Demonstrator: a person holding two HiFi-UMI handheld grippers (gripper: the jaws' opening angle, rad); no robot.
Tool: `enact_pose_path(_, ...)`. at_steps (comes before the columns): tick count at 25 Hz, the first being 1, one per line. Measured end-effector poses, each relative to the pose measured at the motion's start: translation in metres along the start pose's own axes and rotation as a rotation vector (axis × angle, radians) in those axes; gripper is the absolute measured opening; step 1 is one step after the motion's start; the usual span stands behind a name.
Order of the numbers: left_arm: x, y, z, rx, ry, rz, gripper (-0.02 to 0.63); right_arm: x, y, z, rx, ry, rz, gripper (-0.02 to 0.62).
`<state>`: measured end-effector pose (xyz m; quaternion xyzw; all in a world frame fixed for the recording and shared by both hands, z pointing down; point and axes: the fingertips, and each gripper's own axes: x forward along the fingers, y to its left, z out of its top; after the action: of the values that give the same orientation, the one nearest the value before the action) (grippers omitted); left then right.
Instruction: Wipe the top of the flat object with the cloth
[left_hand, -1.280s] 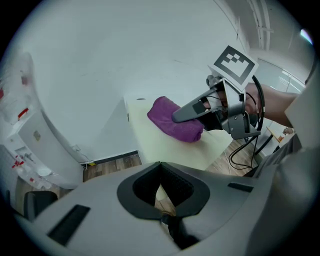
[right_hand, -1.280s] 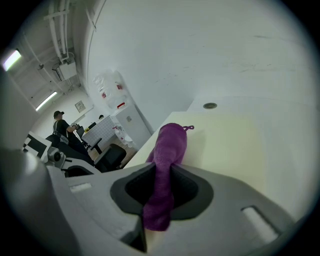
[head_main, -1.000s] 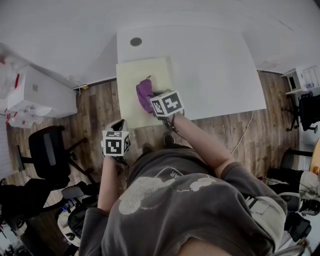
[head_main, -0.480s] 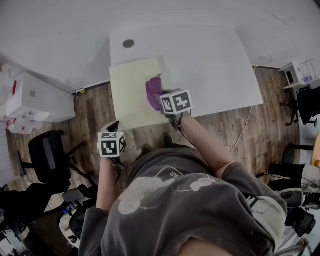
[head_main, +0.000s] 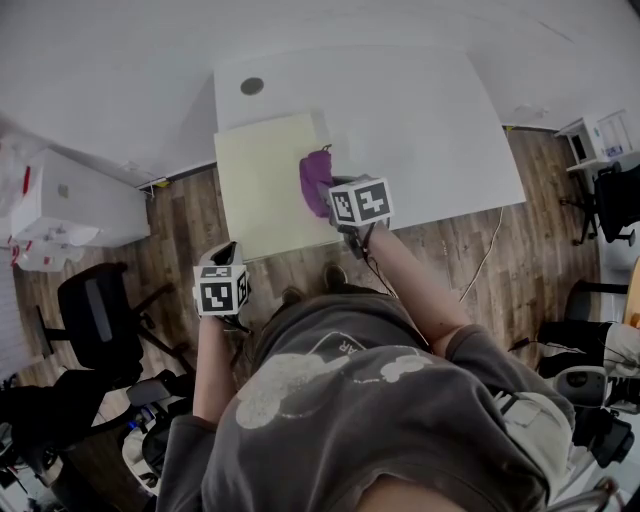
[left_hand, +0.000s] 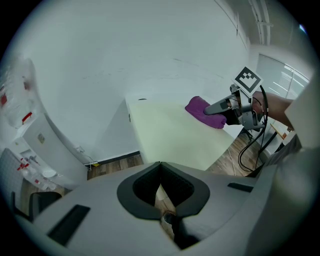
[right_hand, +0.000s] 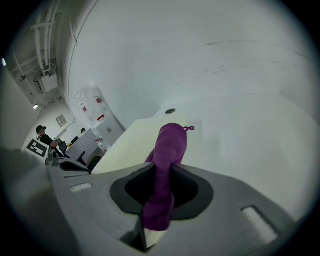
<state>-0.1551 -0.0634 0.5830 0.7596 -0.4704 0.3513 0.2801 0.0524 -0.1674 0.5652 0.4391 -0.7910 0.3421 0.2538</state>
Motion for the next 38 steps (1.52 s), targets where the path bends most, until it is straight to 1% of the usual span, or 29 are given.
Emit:
enact_pose_path(4, -0.001, 0.000, 0.000, -0.003, -0.004, -0.001, 0.000, -0.007, -0.012, -0.004, 0.014, -0.002, -0.024, 0.072)
enact_pose_path(7, -0.001, -0.001, 0.001, 0.002, -0.013, -0.001, 0.000, -0.010, -0.016, -0.004, 0.034, 0.000, -0.019, 0.072)
enact_pose_path(10, -0.002, -0.002, 0.001, -0.010, -0.028, -0.005, 0.000, -0.014, -0.012, -0.002, 0.042, -0.004, -0.010, 0.072)
enact_pose_path(12, -0.005, -0.001, 0.004, 0.004, -0.032, 0.002, 0.000, -0.016, -0.003, 0.002, 0.040, -0.015, 0.003, 0.072)
enact_pose_path(15, -0.009, -0.001, 0.009, 0.071, -0.026, 0.021, 0.000, -0.020, 0.017, 0.011, 0.034, -0.041, 0.040, 0.072)
enact_pose_path(17, -0.009, 0.004, 0.010, 0.086, -0.036, 0.045, 0.000, -0.021, 0.036, 0.016, 0.021, -0.056, 0.071, 0.072)
enact_pose_path(20, -0.016, 0.019, 0.011, 0.059, -0.083, 0.081, -0.002, -0.017, 0.074, 0.016, -0.026, -0.054, 0.133, 0.072)
enact_pose_path(22, -0.022, 0.025, 0.007, 0.022, -0.097, 0.068, -0.002, -0.012, 0.102, 0.012, -0.064, -0.042, 0.175, 0.072)
enact_pose_path(24, -0.022, 0.028, -0.001, -0.001, -0.087, 0.046, -0.002, -0.005, 0.125, 0.005, -0.091, -0.018, 0.205, 0.072)
enact_pose_path(30, -0.031, 0.040, -0.016, -0.015, -0.072, 0.041, -0.002, 0.016, 0.194, -0.015, -0.164, 0.030, 0.307, 0.072)
enact_pose_path(34, -0.033, 0.041, -0.025, -0.012, -0.063, 0.028, 0.000, 0.026, 0.222, -0.028, -0.208, 0.055, 0.333, 0.072)
enact_pose_path(38, -0.038, 0.040, -0.022, -0.009, -0.069, 0.020, -0.001, 0.035, 0.226, -0.039, -0.216, 0.083, 0.312, 0.072)
